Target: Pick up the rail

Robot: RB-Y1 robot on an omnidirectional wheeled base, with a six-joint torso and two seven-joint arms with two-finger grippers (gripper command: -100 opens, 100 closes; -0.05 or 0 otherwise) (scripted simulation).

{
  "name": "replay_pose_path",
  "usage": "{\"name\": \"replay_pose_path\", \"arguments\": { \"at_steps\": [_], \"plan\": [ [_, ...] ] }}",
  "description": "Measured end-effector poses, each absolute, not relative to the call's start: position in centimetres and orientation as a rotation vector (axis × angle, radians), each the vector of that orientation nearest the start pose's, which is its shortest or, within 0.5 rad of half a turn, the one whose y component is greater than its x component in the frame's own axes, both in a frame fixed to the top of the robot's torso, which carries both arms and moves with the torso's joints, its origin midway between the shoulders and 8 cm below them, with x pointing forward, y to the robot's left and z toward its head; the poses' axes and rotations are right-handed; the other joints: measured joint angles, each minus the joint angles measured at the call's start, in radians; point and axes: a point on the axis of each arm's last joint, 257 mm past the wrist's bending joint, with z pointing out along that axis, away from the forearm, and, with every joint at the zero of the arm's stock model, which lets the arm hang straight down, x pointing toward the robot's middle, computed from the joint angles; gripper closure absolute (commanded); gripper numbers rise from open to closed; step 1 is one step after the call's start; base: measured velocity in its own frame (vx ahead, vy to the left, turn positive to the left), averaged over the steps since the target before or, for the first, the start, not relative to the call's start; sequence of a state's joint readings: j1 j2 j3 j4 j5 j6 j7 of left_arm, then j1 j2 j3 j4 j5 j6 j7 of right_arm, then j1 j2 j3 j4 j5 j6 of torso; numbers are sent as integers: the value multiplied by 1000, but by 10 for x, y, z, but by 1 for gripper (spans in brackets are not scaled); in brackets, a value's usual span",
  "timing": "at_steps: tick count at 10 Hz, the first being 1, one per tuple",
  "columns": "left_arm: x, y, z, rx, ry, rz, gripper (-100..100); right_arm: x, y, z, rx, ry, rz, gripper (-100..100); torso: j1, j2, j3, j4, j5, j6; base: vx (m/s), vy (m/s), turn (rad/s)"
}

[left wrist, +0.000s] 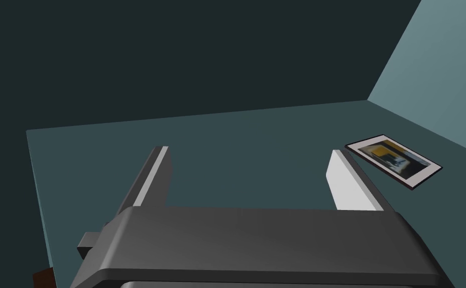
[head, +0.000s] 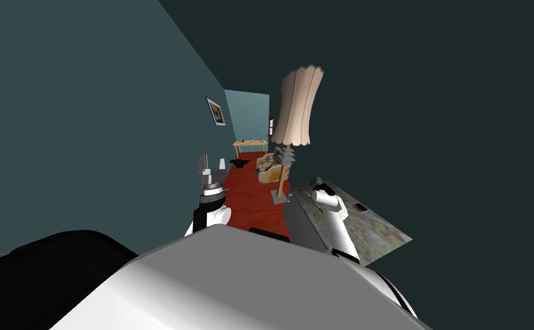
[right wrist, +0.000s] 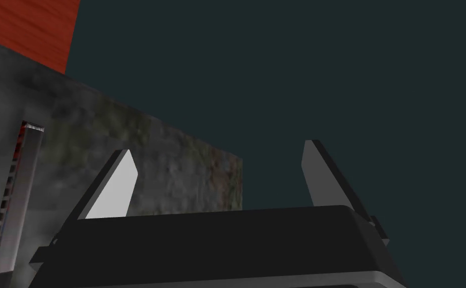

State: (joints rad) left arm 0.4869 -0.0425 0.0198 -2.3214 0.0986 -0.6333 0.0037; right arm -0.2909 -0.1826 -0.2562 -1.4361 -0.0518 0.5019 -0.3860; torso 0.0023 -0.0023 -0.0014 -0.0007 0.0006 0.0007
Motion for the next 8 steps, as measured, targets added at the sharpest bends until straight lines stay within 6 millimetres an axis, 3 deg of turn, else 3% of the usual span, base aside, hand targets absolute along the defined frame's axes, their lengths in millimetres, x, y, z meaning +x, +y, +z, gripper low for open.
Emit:
{"name": "replay_pose_path", "arguments": {
  "at_steps": [1,8],
  "plan": [
    [306,296,69,-592,379,-1381,0,597,-372,-251,1823,1036,1084,-100,-1,1,0,0,0,0,23,9,17],
    [306,296,69,-592,379,-1381,0,602,-376,-294,2080,1048,967,-100,0,0,0,0,0,0,28,14,6]
  ]
}}
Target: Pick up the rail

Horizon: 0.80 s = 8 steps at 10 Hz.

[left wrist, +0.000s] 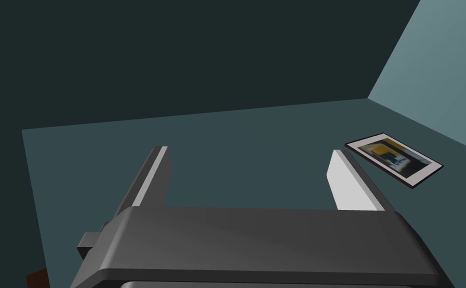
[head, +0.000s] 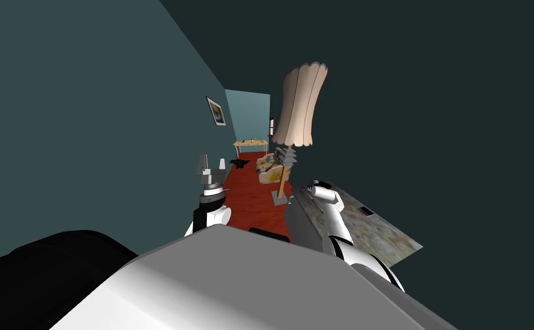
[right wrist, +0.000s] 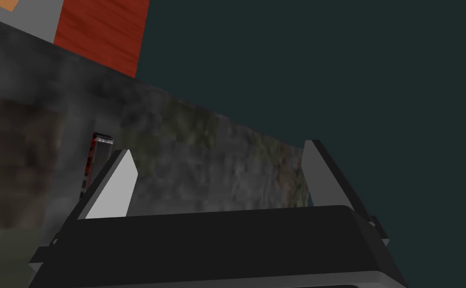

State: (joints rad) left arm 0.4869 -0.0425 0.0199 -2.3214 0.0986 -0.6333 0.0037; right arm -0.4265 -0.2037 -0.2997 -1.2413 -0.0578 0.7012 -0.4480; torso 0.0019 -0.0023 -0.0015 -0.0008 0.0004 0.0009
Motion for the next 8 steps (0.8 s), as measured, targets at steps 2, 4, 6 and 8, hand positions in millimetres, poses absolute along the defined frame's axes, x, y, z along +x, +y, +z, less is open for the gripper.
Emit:
{"name": "replay_pose_path", "arguments": {
  "at_steps": [2,4,6,8],
  "plan": [
    [306,296,69,-592,379,-1381,0,601,-375,-305,2145,1054,929,-100,0,1,1,0,0,0,26,14,-10],
    [306,296,69,-592,379,-1381,0,599,-375,-316,2229,1054,881,-100,0,0,0,0,0,0,38,11,-19],
    [306,296,69,-592,379,-1381,0,590,-372,-333,2302,1062,824,-100,-1,1,1,0,0,0,18,12,-21],
    [306,296,69,-592,379,-1381,0,586,-370,-341,2373,1061,774,-100,-1,1,0,0,0,0,34,14,-33]
  ]
}}
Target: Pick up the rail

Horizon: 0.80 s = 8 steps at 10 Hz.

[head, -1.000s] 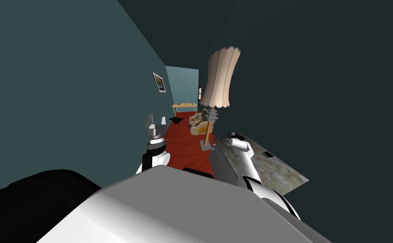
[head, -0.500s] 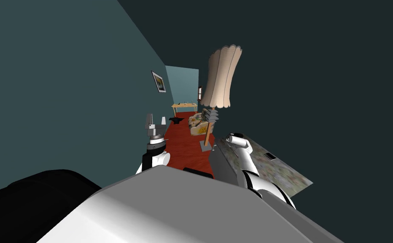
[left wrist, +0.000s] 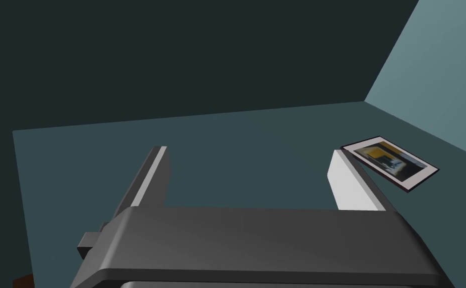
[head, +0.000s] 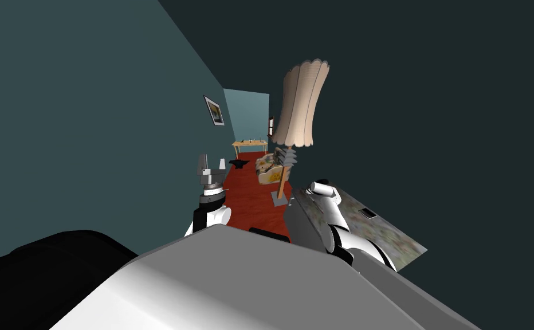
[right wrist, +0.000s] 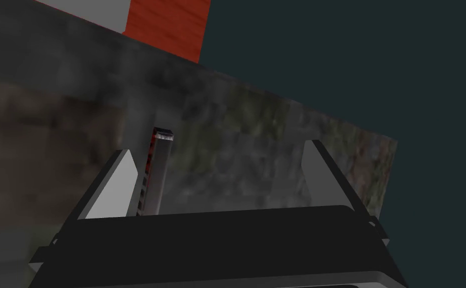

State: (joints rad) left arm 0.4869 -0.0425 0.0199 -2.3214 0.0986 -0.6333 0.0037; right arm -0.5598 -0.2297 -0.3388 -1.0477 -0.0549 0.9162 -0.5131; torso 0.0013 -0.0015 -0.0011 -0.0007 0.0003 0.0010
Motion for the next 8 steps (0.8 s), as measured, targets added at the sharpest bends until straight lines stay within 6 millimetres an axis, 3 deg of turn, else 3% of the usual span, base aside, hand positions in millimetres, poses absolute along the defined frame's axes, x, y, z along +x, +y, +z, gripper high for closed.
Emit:
{"name": "replay_pose_path", "arguments": {
  "at_steps": [5,8],
  "plan": [
    [306,296,69,-592,379,-1381,0,566,-367,-366,-3115,-1280,-764,-100,0,1,0,0,0,0,26,9,-33],
    [306,296,69,-592,379,-1381,0,556,-366,-369,-3105,-1206,-629,-100,0,-1,0,0,0,0,34,7,-51]
  ]
}}
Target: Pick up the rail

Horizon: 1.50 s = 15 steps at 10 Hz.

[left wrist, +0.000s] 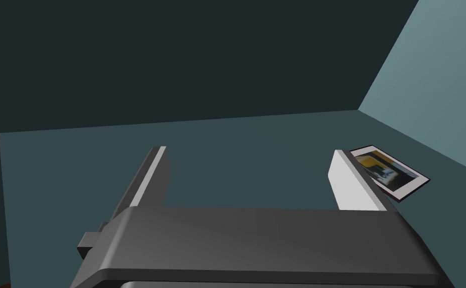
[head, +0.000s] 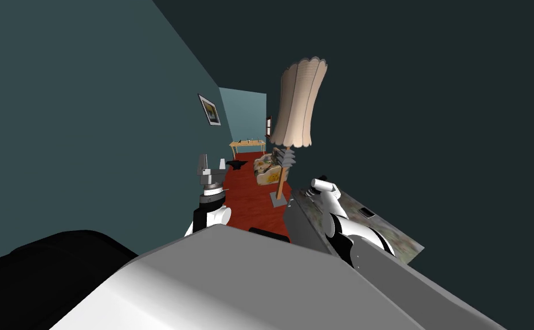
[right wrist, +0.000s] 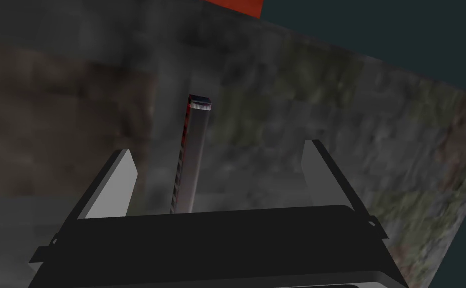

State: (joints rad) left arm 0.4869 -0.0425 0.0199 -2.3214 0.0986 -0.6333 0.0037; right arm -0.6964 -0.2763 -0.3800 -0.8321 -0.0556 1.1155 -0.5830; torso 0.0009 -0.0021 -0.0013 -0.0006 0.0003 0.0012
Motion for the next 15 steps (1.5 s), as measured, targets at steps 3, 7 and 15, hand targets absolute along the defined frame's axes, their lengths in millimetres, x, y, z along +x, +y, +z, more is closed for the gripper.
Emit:
{"name": "replay_pose_path", "arguments": {
  "at_steps": [3,7,15],
  "plan": [
    [306,296,69,-592,379,-1381,0,538,-361,-378,-3086,-1134,-481,-100,0,1,0,0,0,0,29,10,-64],
    [306,296,69,-592,379,-1381,0,514,-357,-383,-3055,-1041,-300,-100,0,1,0,0,0,0,28,2,-64],
    [306,296,69,-592,379,-1381,0,474,-354,-377,-2992,-883,-28,-100,-1,0,0,0,0,0,22,2,-63]
  ]
}}
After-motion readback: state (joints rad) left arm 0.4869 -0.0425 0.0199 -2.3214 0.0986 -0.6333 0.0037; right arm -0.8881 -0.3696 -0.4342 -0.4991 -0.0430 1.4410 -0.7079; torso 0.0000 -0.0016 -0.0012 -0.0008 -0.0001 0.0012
